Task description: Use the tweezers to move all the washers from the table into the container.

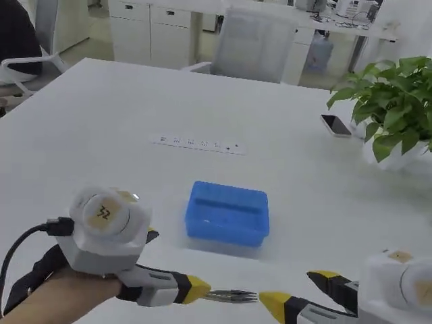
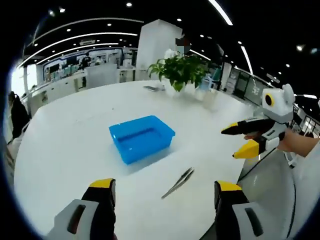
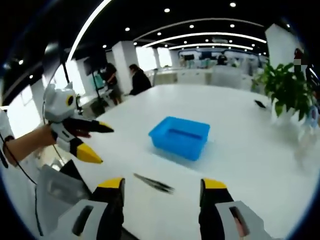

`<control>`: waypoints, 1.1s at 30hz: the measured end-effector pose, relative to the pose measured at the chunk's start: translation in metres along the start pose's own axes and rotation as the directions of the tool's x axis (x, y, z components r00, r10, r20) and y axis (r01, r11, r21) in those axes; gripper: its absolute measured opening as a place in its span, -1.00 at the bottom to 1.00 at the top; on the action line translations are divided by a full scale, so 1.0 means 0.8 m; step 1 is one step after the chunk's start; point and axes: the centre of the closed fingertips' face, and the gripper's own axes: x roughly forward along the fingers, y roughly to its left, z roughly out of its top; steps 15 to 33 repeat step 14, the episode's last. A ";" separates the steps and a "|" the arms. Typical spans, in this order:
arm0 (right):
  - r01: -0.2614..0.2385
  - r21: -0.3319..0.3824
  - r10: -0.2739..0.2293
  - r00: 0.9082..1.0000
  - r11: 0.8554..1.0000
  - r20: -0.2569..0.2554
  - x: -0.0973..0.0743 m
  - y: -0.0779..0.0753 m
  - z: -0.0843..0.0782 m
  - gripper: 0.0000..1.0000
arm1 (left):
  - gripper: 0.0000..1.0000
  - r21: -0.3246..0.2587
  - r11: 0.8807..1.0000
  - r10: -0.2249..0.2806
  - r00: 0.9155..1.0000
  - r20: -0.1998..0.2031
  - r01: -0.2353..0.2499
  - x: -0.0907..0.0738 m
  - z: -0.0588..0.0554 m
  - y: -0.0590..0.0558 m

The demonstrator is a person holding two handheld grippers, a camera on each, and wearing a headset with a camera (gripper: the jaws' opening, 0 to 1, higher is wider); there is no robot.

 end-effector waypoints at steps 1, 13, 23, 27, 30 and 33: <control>0.013 -0.010 -0.013 1.000 1.000 0.013 -0.001 -0.003 0.006 0.24 | 0.75 0.008 1.000 0.028 0.999 0.030 -0.028 -0.006 0.005 0.004; 0.072 0.008 -0.072 0.997 0.997 0.041 -0.009 -0.021 0.015 0.68 | 0.98 0.006 0.986 0.165 0.984 0.061 -0.166 -0.032 0.002 0.020; 0.074 0.009 -0.075 0.996 0.997 0.040 -0.009 -0.022 0.014 0.73 | 0.98 0.006 0.986 0.165 0.985 0.060 -0.165 -0.033 0.001 0.020; 0.074 0.009 -0.075 0.996 0.997 0.040 -0.009 -0.022 0.014 0.73 | 0.98 0.006 0.986 0.165 0.985 0.060 -0.165 -0.033 0.001 0.020; 0.074 0.009 -0.075 0.996 0.997 0.040 -0.009 -0.022 0.014 0.73 | 0.98 0.006 0.986 0.165 0.985 0.060 -0.165 -0.033 0.001 0.020; 0.074 0.009 -0.075 0.996 0.997 0.040 -0.009 -0.022 0.014 0.73 | 0.98 0.006 0.986 0.165 0.985 0.060 -0.165 -0.033 0.001 0.020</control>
